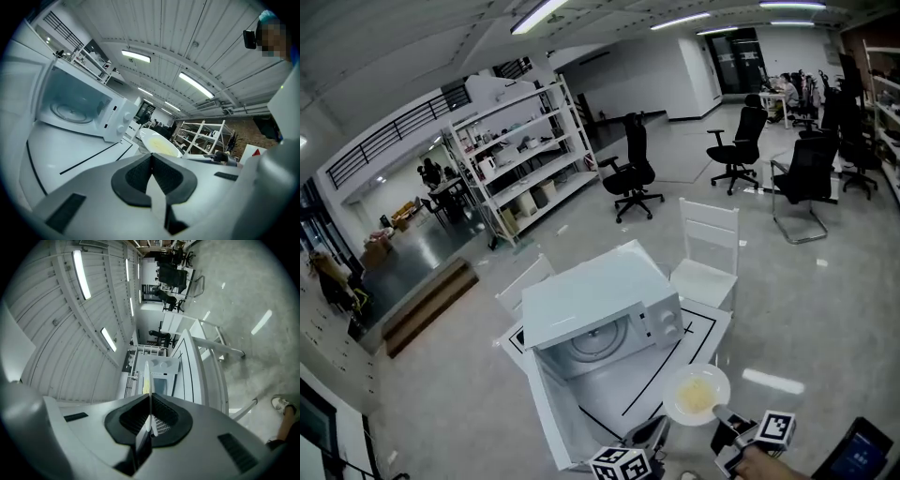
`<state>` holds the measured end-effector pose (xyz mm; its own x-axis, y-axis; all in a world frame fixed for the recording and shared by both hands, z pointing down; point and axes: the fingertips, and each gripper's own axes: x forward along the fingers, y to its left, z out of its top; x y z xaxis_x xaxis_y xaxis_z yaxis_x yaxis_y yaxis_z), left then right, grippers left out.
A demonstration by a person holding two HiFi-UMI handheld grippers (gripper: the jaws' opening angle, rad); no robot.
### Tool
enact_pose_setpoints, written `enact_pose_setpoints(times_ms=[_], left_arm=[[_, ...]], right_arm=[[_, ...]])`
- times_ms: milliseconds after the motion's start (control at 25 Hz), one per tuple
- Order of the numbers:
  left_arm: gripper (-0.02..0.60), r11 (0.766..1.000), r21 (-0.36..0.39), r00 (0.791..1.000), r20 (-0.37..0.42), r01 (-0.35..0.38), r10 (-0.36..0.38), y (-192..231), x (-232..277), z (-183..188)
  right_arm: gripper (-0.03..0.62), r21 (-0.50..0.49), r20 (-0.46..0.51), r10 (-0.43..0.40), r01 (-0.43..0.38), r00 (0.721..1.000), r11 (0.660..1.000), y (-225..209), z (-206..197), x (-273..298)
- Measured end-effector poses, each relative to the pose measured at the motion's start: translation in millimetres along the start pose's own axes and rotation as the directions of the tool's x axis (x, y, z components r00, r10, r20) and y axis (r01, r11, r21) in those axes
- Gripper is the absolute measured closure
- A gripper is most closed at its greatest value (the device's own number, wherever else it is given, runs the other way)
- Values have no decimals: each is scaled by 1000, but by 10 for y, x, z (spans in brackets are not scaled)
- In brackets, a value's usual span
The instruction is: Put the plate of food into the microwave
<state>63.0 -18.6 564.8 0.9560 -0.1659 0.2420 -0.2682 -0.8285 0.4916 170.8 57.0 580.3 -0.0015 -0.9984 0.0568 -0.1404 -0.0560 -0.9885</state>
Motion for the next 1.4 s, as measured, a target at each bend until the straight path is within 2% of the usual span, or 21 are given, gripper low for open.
enact_pose_setpoints(times_ms=[520, 800, 960, 1200, 1400], left_arm=[[575, 994, -38, 993, 63, -102, 104, 483, 103, 269], [575, 980, -66, 977, 96, -186, 191, 708, 110, 397], [575, 965, -91, 961, 109, -245, 254, 807, 122, 463], [575, 931, -132, 925, 130, -341, 357, 1022, 88, 572], [575, 897, -162, 892, 136, -410, 432, 1212, 54, 602]], right_arm=[[582, -19, -139, -4, 2, 990, 1000, 20, 113, 1008], [582, -14, -250, 4, -8, 968, 1000, -15, 55, 1521], [582, -16, -330, -9, 4, 944, 1000, -67, 11, 1768], [582, -20, -435, -22, 15, 900, 1000, -162, -97, 2195], [582, 37, -497, -16, 40, 868, 999, -193, -253, 2496]])
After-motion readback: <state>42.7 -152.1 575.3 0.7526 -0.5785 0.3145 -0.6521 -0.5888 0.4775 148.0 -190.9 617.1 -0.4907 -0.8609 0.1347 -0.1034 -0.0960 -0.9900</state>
